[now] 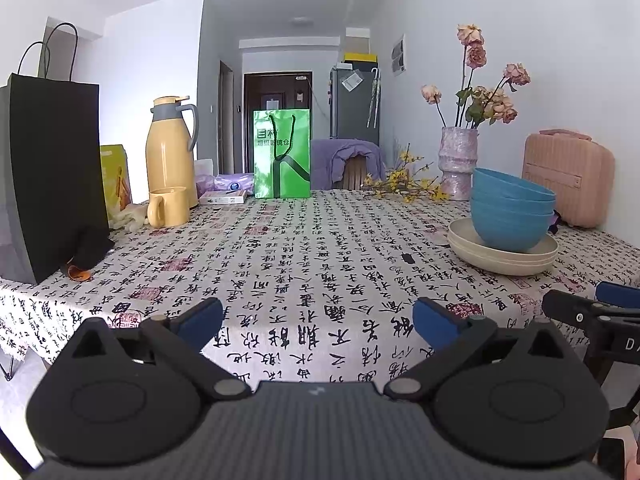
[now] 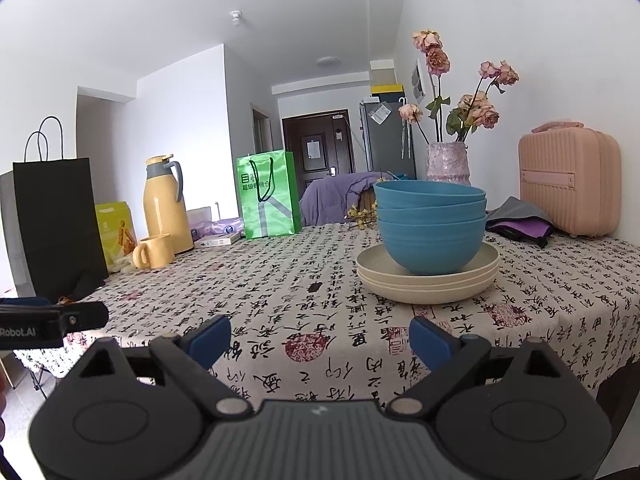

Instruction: Organize plates and bowls

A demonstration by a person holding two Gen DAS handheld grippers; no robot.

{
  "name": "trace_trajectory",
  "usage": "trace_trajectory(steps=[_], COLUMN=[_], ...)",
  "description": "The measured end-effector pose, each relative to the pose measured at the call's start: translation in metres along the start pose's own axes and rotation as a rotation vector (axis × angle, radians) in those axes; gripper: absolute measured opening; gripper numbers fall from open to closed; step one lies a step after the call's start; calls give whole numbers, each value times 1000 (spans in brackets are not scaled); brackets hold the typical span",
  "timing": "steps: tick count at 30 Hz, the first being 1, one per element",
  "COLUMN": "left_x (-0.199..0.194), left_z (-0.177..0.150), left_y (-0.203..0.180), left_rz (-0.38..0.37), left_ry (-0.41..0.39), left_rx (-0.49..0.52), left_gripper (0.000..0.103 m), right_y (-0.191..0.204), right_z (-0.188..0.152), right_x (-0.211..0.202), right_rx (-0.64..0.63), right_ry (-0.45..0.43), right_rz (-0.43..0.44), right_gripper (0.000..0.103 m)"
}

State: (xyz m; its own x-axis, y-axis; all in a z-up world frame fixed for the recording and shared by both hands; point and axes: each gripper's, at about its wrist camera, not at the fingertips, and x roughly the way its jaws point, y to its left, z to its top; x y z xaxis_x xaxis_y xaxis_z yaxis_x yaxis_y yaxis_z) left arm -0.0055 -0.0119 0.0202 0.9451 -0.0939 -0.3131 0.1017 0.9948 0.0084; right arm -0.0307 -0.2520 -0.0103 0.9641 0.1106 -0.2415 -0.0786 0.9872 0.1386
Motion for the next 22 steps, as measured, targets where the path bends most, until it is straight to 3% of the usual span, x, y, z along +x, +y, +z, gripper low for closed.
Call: trace_trajectory(steps=[22], left_x=[-4], left_z=[-2], left_y=[-2], left_rz=[-19], left_ry=[-25], left_rx=[6], left_gripper=[103], right_y=[0], right_z=[1], right_x=[1], right_rx=[1], right_ry=[2], right_rz=[-1], right_gripper=[96])
